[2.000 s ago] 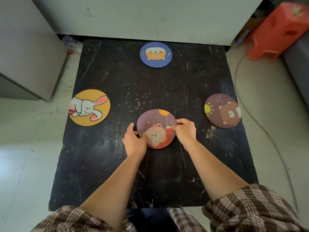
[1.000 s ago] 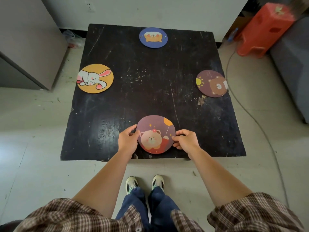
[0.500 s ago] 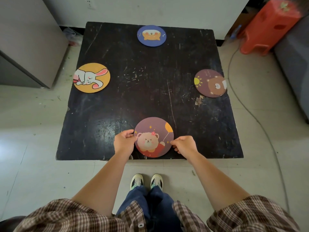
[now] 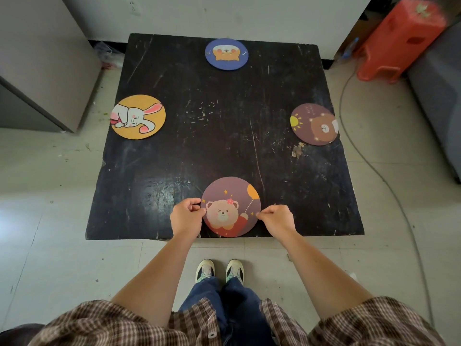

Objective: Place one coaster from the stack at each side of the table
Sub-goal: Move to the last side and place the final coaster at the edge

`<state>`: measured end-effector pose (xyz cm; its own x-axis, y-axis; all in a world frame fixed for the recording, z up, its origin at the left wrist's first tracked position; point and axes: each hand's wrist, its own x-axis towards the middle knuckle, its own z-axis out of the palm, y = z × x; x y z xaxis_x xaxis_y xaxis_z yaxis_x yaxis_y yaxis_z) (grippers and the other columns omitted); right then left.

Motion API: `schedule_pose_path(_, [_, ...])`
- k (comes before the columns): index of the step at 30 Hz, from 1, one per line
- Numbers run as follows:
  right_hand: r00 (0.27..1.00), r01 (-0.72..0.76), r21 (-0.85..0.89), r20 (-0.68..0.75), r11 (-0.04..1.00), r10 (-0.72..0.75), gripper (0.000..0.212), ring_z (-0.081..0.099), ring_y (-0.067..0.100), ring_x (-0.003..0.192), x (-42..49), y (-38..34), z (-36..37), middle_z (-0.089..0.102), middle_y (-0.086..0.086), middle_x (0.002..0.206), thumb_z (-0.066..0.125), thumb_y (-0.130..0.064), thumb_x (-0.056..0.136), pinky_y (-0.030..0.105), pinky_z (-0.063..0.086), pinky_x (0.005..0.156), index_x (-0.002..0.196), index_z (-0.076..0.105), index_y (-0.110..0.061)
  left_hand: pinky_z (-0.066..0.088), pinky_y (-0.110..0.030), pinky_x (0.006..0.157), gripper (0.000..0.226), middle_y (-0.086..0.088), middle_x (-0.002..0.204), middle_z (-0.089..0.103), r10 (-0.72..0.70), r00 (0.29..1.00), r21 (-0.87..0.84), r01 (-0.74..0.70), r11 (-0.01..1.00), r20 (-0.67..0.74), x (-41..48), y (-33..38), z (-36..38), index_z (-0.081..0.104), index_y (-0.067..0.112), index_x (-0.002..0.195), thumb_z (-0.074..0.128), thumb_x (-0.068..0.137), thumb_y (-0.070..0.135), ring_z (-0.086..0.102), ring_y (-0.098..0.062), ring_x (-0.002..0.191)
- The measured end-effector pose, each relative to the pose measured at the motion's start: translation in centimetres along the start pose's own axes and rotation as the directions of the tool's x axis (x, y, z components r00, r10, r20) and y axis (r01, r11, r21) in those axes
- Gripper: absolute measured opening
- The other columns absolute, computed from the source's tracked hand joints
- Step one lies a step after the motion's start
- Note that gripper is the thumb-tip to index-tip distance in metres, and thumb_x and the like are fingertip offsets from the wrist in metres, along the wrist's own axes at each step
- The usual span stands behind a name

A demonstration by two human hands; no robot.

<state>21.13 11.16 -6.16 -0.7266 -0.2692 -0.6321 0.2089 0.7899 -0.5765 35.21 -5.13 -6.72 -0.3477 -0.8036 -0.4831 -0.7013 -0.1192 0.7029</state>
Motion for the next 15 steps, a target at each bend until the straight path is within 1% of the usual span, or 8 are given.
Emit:
schedule_pose_path(5, [0.999, 0.027, -0.047, -0.026, 0.999, -0.028, 0.011, 0.059, 0.011, 0.065, 0.11, 0.15, 0.32, 0.063, -0.007, 0.068, 0.067, -0.020, 0.083, 0.020, 0.042, 0.052, 0.073, 0.069, -0.017, 0.044, -0.026, 0.071, 0.028, 0.002, 0.085, 0.064, 0.014, 1.000, 0.029, -0.014, 0.999, -0.009, -0.06, -0.14, 0.20, 0.067, 0.013, 0.108, 0.069, 0.080, 0.015, 0.059, -0.014, 0.079])
schedule_pose_path(8, [0.998, 0.037, -0.092, -0.052, 0.995, -0.042, 0.011, 0.059, 0.012, 0.063, 0.14, 0.21, 0.57, 0.061, -0.008, 0.065, 0.067, -0.020, 0.083, 0.020, 0.042, 0.052, 0.073, 0.069, -0.017, 0.043, -0.026, 0.070, 0.028, 0.002, 0.085, 0.063, 0.019, 1.000, 0.042, -0.018, 0.999, -0.012, -0.04, -0.05, 0.41, 0.067, 0.013, 0.108, 0.069, 0.080, 0.014, 0.058, -0.014, 0.079])
schedule_pose_path(11, [0.997, 0.037, -0.119, -0.061, 0.992, -0.044, 0.018, 0.059, 0.013, 0.060, 0.05, -0.03, 0.69, 0.061, -0.004, 0.061, 0.068, -0.022, 0.083, 0.022, 0.043, 0.051, 0.065, 0.065, -0.020, 0.044, -0.026, 0.072, 0.028, 0.002, 0.085, 0.064, 0.011, 1.000, 0.053, -0.010, 0.999, -0.016, -0.10, 0.16, 0.36, 0.067, 0.014, 0.108, 0.069, 0.079, 0.014, 0.059, -0.015, 0.081])
schedule_pose_path(13, [0.996, 0.044, -0.122, -0.066, 0.992, -0.052, 0.024, 0.059, 0.013, 0.058, -0.05, -0.25, 0.54, 0.061, -0.003, 0.060, 0.068, -0.022, 0.083, 0.023, 0.043, 0.050, 0.060, 0.062, -0.022, 0.045, -0.026, 0.072, 0.028, 0.000, 0.090, 0.066, 0.007, 1.000, 0.060, -0.005, 0.998, -0.022, -0.21, 0.28, 0.20, 0.067, 0.014, 0.108, 0.068, 0.080, 0.016, 0.059, -0.016, 0.082])
schedule_pose_path(15, [0.996, 0.047, -0.131, -0.063, 0.990, -0.056, 0.027, 0.060, 0.013, 0.059, -0.24, -0.46, 0.31, 0.061, -0.002, 0.061, 0.068, -0.021, 0.083, 0.023, 0.044, 0.052, 0.058, 0.058, -0.025, 0.044, -0.026, 0.074, 0.031, -0.004, 0.099, 0.068, 0.011, 1.000, 0.079, -0.010, 0.997, -0.006, -0.21, 0.38, -0.09, 0.066, 0.013, 0.111, 0.068, 0.080, 0.016, 0.060, -0.017, 0.086])
